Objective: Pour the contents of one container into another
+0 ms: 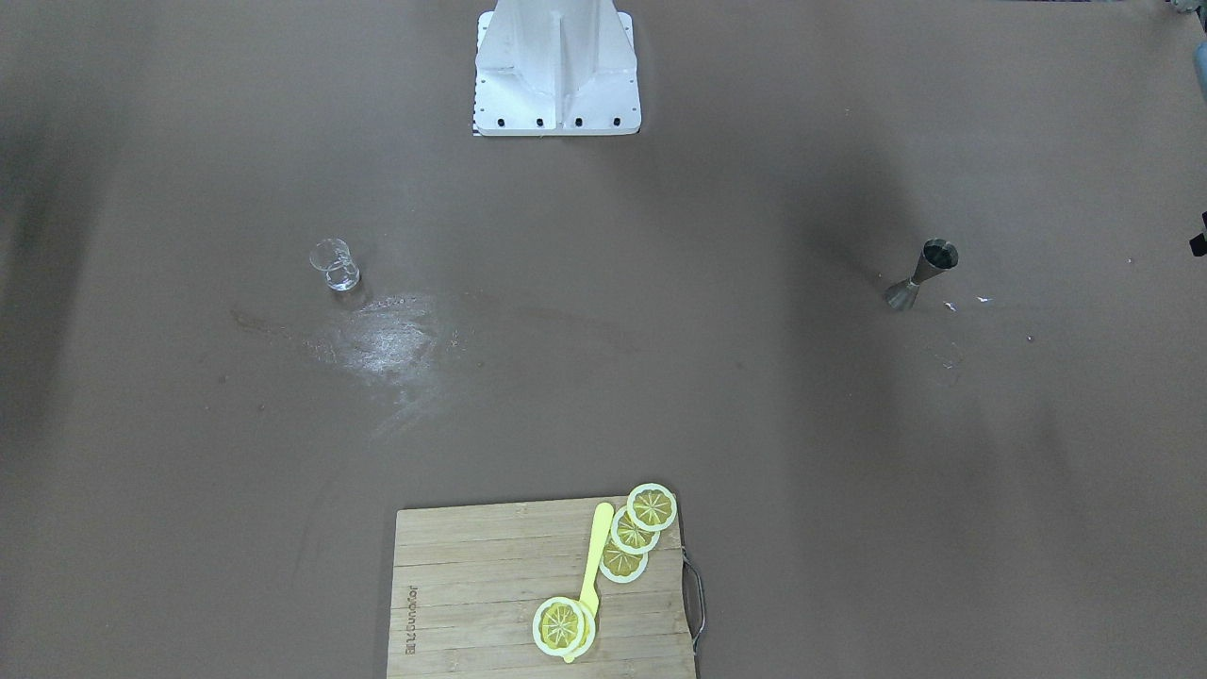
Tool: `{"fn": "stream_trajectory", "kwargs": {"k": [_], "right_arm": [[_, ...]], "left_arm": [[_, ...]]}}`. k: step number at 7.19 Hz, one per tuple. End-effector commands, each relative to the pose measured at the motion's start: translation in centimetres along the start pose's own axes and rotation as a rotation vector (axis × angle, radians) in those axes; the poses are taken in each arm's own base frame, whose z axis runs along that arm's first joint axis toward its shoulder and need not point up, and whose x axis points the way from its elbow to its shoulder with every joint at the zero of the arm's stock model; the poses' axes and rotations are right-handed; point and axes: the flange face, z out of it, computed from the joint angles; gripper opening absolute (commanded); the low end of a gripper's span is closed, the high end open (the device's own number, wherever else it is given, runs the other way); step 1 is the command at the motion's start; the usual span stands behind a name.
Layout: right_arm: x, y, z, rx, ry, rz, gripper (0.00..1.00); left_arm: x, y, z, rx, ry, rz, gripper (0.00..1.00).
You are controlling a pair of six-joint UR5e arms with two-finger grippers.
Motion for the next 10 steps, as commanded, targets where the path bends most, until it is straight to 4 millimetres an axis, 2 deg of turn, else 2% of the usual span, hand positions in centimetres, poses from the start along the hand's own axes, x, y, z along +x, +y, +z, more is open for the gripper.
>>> {"fn": "stream_trajectory", "kwargs": {"k": [1,3,5,6,7,8,9,10], "right_arm": [[-0.2,-0.1,-0.2,0.004,-0.001,-0.004,1.00],[-0.4,-0.3,-0.3,0.006,-0.001,-0.006,1.00],[-0.8,-0.3,-0.8,0.016,0.000,-0.017,1.00],[-1.4,-0.5,-0.6,0.012,0.001,-0.030,1.00],[-2.2,-0.3,-1.0,0.018,0.001,-0.046,1.00],[-3.0,-0.6,-0.6,0.011,0.005,-0.069,1.00],[-4.3,-0.9,-0.1,0.012,0.006,-0.106,1.00],[-5.4,-1.7,-0.7,0.085,-0.002,-0.187,1.00]], "left_arm": [[-0.3,0.2,0.3,-0.006,-0.002,-0.006,0.98],[-0.2,0.3,0.4,-0.007,0.001,-0.003,0.98],[-0.7,1.6,0.6,-0.013,-0.001,-0.016,0.98],[-1.0,2.3,0.9,-0.020,0.001,-0.023,0.98],[-2.4,4.6,2.0,-0.046,-0.002,-0.051,0.98],[-3.4,6.5,2.1,-0.046,0.009,-0.072,0.98],[-2.8,7.0,1.1,-0.033,-0.002,-0.068,0.98],[-3.1,7.1,1.4,-0.042,-0.002,-0.077,0.98]]}}
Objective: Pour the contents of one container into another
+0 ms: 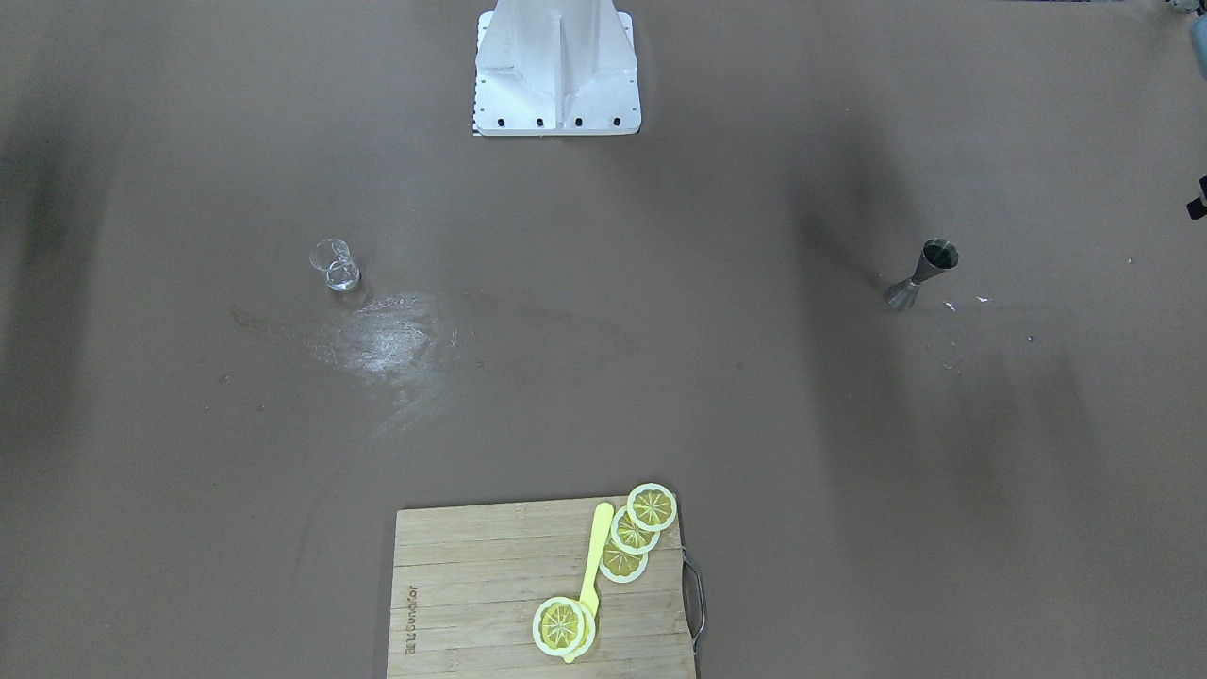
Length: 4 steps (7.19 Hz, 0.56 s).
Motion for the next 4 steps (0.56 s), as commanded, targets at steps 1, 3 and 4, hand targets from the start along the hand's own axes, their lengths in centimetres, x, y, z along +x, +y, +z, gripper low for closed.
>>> {"fn": "stream_trajectory", "kwargs": {"k": [1,3,4], "right_arm": [[-3.6,-1.8,-0.1,0.101,-0.021,-0.167,1.00],[-7.4,-3.3,-0.8,0.112,-0.109,-0.239,1.00],[-10.2,-4.3,-1.8,0.128,-0.158,-0.291,1.00]], "left_arm": [[-0.4,0.6,0.0,-0.003,-0.013,-0.011,0.98],[0.7,0.5,-1.3,0.024,-0.011,0.011,0.98],[0.2,1.7,-0.6,0.010,-0.005,0.000,0.98]]}}
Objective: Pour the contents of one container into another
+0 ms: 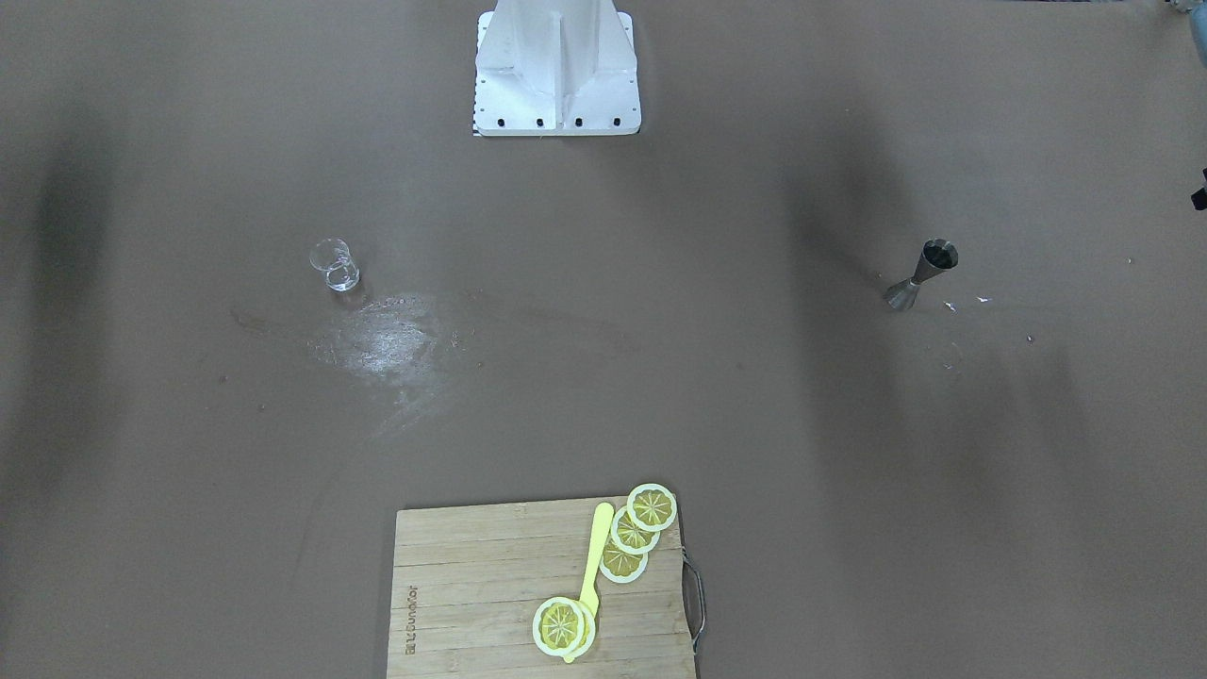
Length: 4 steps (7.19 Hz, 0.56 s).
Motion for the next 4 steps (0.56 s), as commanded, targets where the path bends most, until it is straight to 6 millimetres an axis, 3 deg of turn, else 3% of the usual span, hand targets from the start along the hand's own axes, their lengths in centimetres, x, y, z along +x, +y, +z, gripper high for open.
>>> {"fn": "stream_trajectory", "kwargs": {"k": [1,2,3,4], "right_arm": [[-5.6,-3.6,0.0,0.019,-0.083,-0.118,1.00],[-6.8,-3.9,0.6,0.052,-0.092,-0.187,1.00],[-9.8,-3.9,2.9,0.090,-0.113,-0.319,1.00],[-10.8,-3.9,3.2,0.099,-0.135,-0.323,1.00]], "left_arm": [[-0.1,1.2,0.0,-0.003,0.007,-0.005,0.98],[0.2,1.4,-0.4,0.005,0.007,-0.002,0.98],[0.0,1.7,-0.4,0.008,0.005,-0.001,0.98],[1.7,1.4,-2.2,0.061,0.003,0.049,0.98]]}}
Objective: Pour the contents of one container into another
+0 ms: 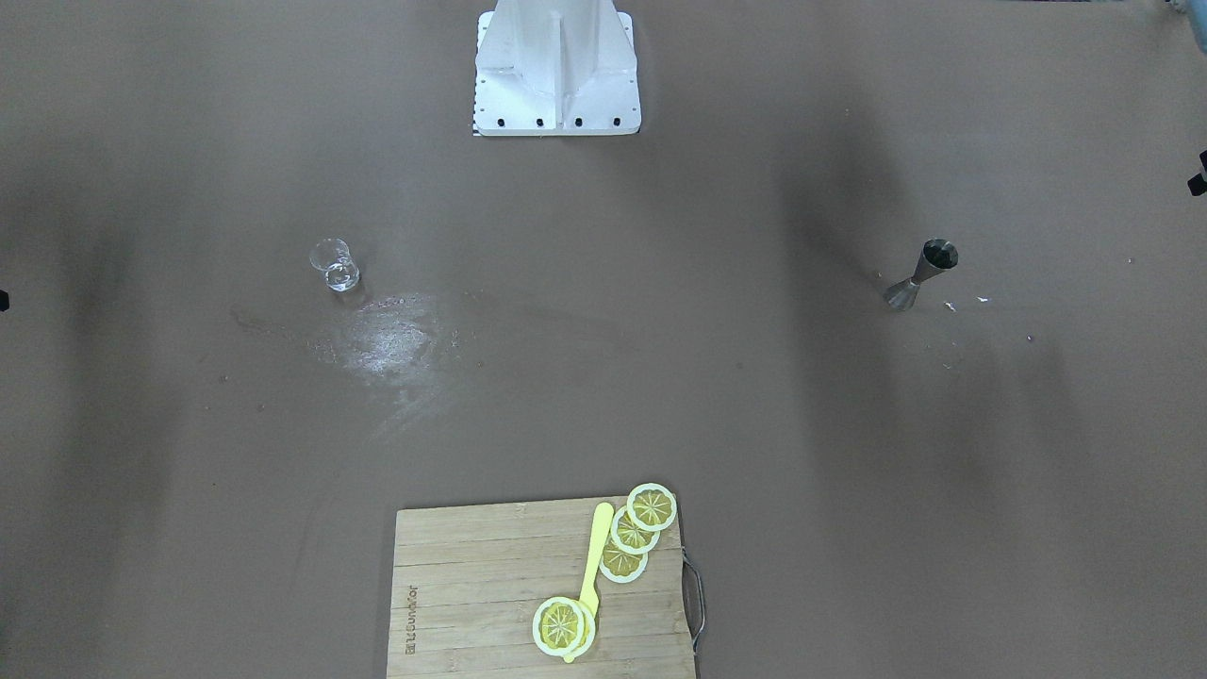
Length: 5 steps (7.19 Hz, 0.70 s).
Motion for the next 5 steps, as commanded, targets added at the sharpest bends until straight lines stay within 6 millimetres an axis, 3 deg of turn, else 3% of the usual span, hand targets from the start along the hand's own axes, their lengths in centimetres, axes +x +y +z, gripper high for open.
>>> {"fn": "stream_trajectory", "kwargs": {"k": [1,2,3,5], "right_arm": [[-2.4,0.7,3.0,-0.006,-0.039,-0.060,1.00],[-3.6,0.1,4.3,-0.025,-0.046,-0.068,1.00],[-4.9,-0.5,4.9,-0.030,-0.062,-0.045,1.00],[-7.7,-0.5,6.5,0.021,-0.107,-0.178,1.00]], "left_arm": [[2.4,1.6,-2.7,0.071,0.000,0.070,0.98],[4.4,1.9,-4.5,0.190,-0.007,0.196,0.98],[5.3,1.7,-5.0,0.318,-0.003,0.328,0.98],[7.9,3.0,-4.3,0.452,0.005,0.527,0.98]]}}
